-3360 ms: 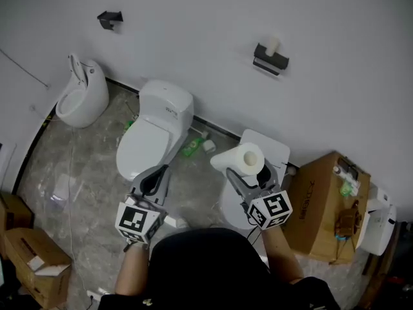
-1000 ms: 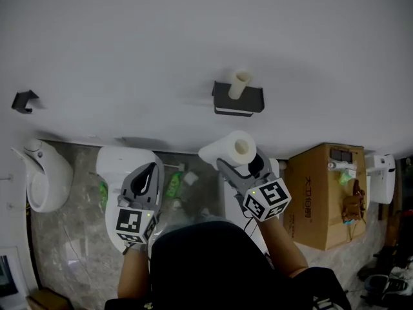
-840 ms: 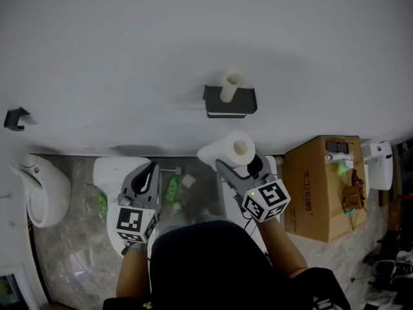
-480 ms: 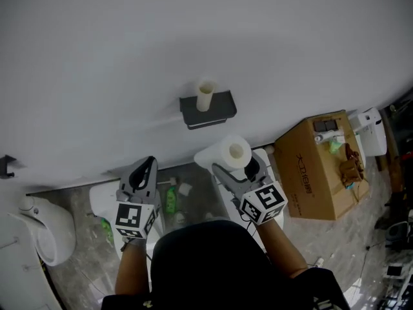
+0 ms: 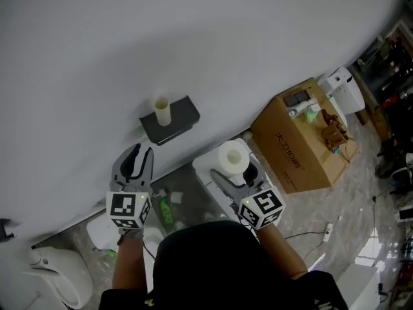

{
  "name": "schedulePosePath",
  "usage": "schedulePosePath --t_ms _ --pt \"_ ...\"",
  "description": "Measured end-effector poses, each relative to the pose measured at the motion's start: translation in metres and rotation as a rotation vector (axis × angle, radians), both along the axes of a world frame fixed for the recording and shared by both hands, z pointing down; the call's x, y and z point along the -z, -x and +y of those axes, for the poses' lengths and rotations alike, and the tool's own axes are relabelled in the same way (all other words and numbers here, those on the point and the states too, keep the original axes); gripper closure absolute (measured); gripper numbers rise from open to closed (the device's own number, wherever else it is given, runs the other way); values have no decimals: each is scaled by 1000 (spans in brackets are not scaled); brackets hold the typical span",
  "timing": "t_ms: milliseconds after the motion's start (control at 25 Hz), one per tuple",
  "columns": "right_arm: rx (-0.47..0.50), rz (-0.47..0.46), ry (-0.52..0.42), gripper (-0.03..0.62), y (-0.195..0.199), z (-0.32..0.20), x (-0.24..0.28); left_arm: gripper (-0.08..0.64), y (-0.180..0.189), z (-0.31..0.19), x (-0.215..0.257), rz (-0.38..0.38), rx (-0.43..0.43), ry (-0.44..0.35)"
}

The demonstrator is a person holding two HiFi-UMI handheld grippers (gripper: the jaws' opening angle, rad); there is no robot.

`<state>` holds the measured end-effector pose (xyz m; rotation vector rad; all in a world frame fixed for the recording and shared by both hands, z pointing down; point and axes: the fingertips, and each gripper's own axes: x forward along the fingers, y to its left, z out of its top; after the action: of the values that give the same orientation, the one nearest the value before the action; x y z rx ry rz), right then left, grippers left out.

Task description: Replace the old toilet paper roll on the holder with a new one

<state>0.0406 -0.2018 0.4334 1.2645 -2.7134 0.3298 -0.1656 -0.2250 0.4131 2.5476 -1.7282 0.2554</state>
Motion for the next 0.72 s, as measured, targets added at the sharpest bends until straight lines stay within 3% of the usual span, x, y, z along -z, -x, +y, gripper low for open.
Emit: schedulePosePath --t_ms 200,520,720 --pt "-123 13 8 215 -38 6 -4 365 -11 -37 0 -29 -27 1" --pt "-286 27 32 215 -86 26 -13 343 -29 -75 -10 -118 -85 34" --pt "-348 33 38 215 -103 40 -13 341 -35 -88 -17 -124 -97 60"
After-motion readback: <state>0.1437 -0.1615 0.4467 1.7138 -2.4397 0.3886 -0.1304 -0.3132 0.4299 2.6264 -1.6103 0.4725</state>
